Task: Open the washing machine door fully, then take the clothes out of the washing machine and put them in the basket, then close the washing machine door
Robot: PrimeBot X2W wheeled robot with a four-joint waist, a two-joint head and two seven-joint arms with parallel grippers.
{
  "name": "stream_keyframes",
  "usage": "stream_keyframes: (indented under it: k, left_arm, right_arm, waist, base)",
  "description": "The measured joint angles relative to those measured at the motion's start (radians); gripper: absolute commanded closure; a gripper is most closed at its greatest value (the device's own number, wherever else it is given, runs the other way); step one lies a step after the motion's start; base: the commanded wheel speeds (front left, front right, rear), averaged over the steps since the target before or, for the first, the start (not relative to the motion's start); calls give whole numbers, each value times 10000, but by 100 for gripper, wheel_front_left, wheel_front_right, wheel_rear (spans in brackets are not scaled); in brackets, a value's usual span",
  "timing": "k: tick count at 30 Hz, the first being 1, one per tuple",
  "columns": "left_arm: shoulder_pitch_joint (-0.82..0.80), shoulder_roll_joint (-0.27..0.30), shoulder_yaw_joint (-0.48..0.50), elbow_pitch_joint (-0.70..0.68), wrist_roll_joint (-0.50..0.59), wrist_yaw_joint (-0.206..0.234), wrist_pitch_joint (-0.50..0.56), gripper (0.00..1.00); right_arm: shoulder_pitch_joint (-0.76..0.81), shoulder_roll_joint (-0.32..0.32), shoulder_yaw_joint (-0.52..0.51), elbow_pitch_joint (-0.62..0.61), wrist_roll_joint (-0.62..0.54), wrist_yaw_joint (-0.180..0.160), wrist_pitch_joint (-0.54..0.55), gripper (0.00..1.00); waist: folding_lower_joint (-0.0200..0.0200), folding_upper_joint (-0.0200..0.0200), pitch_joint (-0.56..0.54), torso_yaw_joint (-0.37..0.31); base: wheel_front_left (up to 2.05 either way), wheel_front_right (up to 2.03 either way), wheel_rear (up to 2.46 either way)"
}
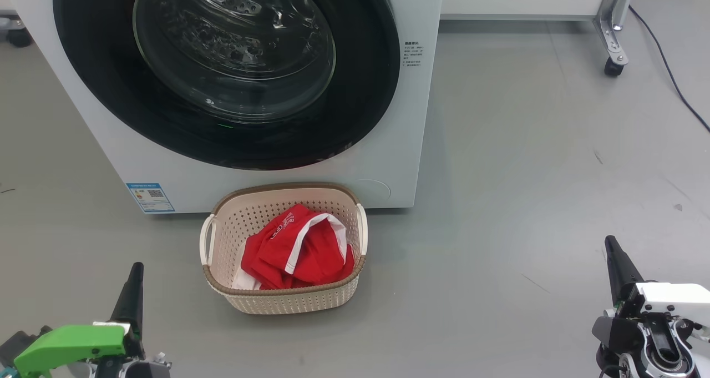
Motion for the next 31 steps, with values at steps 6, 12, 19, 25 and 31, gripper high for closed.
stream_keyframes:
  k: [6, 12, 19, 25, 31]
  left_arm:
    - [-2, 0, 4, 0, 0, 0, 2, 100]
    - [-3, 0, 8, -2, 0, 0, 4, 100]
    - [-4, 0, 12, -4, 0, 0, 48, 100]
    - [-4, 0, 13, -6, 0, 0, 48, 100]
    - [-5, 0, 17, -8, 0, 0, 75, 100]
  right_arm:
    - [0, 0, 2, 0, 0, 0, 0, 100]
    - [0, 0, 2, 0, 0, 0, 0, 100]
    - [0, 2, 2, -2, 0, 0, 0, 100]
    - [0, 2, 2, -2, 0, 0, 0, 100]
    - [0, 2, 2, -2, 0, 0, 0, 100]
  waist:
    - [0, 0, 0, 0]
    - [0, 0, 1, 0]
    - [0, 0, 1, 0]
    - [0, 0, 1, 0]
    - [0, 0, 2, 0]
  base:
    - [0, 0, 0]
    - [0, 0, 0]
    - [0, 0, 0]
    - [0, 0, 0]
    - [0, 0, 0]
